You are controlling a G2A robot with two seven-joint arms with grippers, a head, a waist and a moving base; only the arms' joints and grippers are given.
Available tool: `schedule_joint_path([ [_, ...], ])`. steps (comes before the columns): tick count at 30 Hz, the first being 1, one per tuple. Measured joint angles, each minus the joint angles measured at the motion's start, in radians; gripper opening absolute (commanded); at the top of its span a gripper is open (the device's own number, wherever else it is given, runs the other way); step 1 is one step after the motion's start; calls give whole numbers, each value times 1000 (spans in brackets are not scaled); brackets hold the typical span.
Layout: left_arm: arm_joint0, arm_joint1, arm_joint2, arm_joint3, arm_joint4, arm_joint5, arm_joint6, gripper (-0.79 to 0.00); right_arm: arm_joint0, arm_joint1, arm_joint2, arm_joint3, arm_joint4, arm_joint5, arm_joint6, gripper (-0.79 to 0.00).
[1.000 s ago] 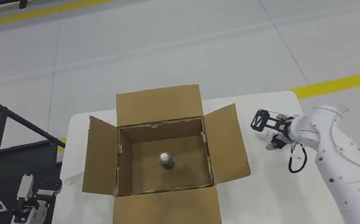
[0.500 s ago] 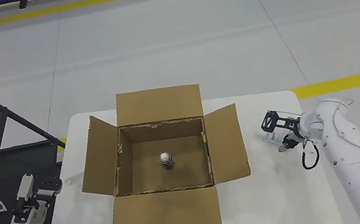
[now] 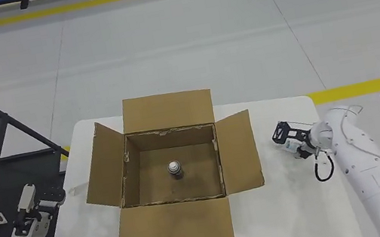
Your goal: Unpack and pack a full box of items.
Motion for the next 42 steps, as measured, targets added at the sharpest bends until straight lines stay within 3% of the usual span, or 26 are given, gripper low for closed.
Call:
schedule_joint_path([
  [4, 0, 0, 0, 0, 0, 0, 0, 0, 12, 0, -14, 21, 8, -1, 5, -493],
  [5, 0, 0, 0, 0, 0, 0, 0, 0, 14, 1, -18, 27, 11, 1, 6, -560],
  [7, 0, 0, 0, 0, 0, 0, 0, 0, 18, 1, -22, 34, 18, 5, 7, -776],
  [12, 0, 0, 0, 0, 0, 0, 0, 0, 22, 7, -9, 21, 49, 29, 14, -785],
  [16, 0, 0, 0, 0, 0, 0, 0, 0, 11, 21, 51, -69, 126, 69, 40, -785],
  [21, 0, 0, 0, 0, 0, 0, 0, 0, -55, 29, 141, -363, 319, 187, 214, -785],
  [28, 0, 0, 0, 0, 0, 0, 0, 0, -172, 27, 125, -877, 519, 415, 421, -785],
  [34, 0, 0, 0, 0, 0, 0, 0, 0, -149, 13, -43, -1044, 553, 464, 454, -785],
  [42, 0, 0, 0, 0, 0, 0, 0, 0, -8, -36, -386, -931, 546, 474, 456, -785],
])
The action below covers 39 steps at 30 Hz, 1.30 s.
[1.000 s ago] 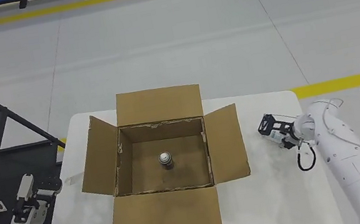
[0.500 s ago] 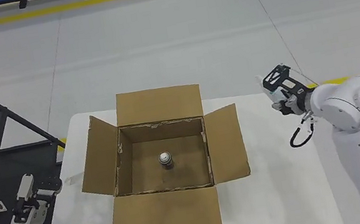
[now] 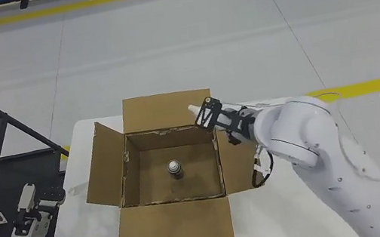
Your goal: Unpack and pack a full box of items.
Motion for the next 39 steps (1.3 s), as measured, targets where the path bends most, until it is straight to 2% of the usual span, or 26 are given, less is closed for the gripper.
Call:
schedule_joint_path([
  [9, 0, 0, 0, 0, 0, 0, 0, 0, 188, -102, -303, 307, 45, 74, -57, -785],
  [16, 0, 0, 0, 0, 0, 0, 0, 0, 302, -219, -486, 620, 80, 134, -118, -785],
  [21, 0, 0, 0, 0, 0, 0, 0, 0, 345, -297, -558, 790, 93, 167, -161, -785],
  [29, 0, 0, 0, 0, 0, 0, 0, 0, 377, -407, -631, 996, 94, 152, -215, -785],
  [30, 0, 0, 0, 0, 0, 0, 0, 0, 379, -417, -635, 1014, 93, 152, -221, -736],
  [35, 0, 0, 0, 0, 0, 0, 0, 0, 389, -468, -652, 1105, 89, 136, -251, -591],
  [37, 0, 0, 0, 0, 0, 0, 0, 0, 391, -485, -657, 1137, 86, 127, -258, -505],
  [39, 0, 0, 0, 0, 0, 0, 0, 0, 393, -499, -660, 1164, 85, 119, -264, -474],
])
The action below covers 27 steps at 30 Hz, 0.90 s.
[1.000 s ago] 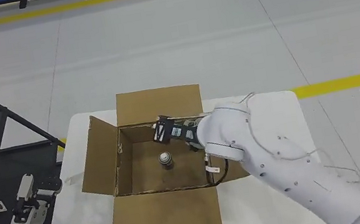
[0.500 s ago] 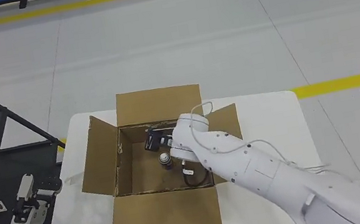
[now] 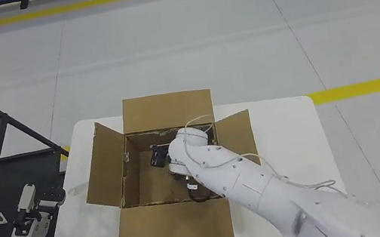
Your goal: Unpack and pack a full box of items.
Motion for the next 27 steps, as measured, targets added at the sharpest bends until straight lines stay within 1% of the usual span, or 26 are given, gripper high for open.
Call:
schedule_joint_path([
  [3, 0, 0, 0, 0, 0, 0, 0, 0, 4, -21, -2, 39, -3, -12, -13, -425],
  [6, 0, 0, 0, 0, 0, 0, 0, 0, 8, -38, -3, 72, -6, -21, -23, -403],
  [11, 0, 0, 0, 0, 0, 0, 0, 0, 18, -59, 4, 114, -11, -26, -45, -397],
  [15, 0, 0, 0, 0, 0, 0, 0, 0, 31, -70, 16, 122, -9, -25, -64, -403],
  [16, 0, 0, 0, 0, 0, 0, 0, 0, 35, -71, 23, 121, 0, -25, -67, -379],
  [17, 0, 0, 0, 0, 0, 0, 0, 0, 46, -72, 38, 116, 19, -21, -61, -286],
  [18, 0, 0, 0, 0, 0, 0, 0, 0, 56, -72, 49, 107, 31, -12, -54, -163],
  [19, 0, 0, 0, 0, 0, 0, 0, 0, 65, -72, 58, 94, 38, 3, -46, -111],
  [20, 0, 0, 0, 0, 0, 0, 0, 0, 76, -70, 71, 72, 45, 25, -36, -203],
  [21, 0, 0, 0, 0, 0, 0, 0, 0, 83, -68, 81, 54, 51, 36, -28, -256],
  [22, 0, 0, 0, 0, 0, 0, 0, 0, 91, -62, 95, 29, 59, 44, -17, -262],
  [23, 0, 0, 0, 0, 0, 0, 0, 0, 95, -57, 107, 8, 65, 46, -10, -166],
  [24, 0, 0, 0, 0, 0, 0, 0, 0, 98, -51, 119, -14, 71, 44, -4, -28],
  [25, 0, 0, 0, 0, 0, 0, 0, 0, 99, -44, 134, -37, 80, 42, 0, 0],
  [27, 0, 0, 0, 0, 0, 0, 0, 0, 97, -21, 173, -95, 99, 29, 12, 0],
])
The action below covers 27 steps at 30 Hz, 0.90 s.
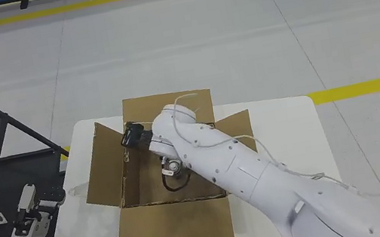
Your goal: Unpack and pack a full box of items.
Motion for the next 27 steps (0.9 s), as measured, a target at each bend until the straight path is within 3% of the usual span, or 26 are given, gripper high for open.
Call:
schedule_joint_path([
  [7, 0, 0, 0, 0, 0, 0, 0, 0, -95, 107, 154, -315, -25, -22, 97, 0],
  [15, -1, 0, 41, -35, 43, 15, -7, 0, -361, 217, 359, -809, -71, -67, 271, 0],
  [27, -45, 5, 143, -40, 158, 54, -41, 0, -372, 221, 371, -808, -75, -57, 254, 0],
])
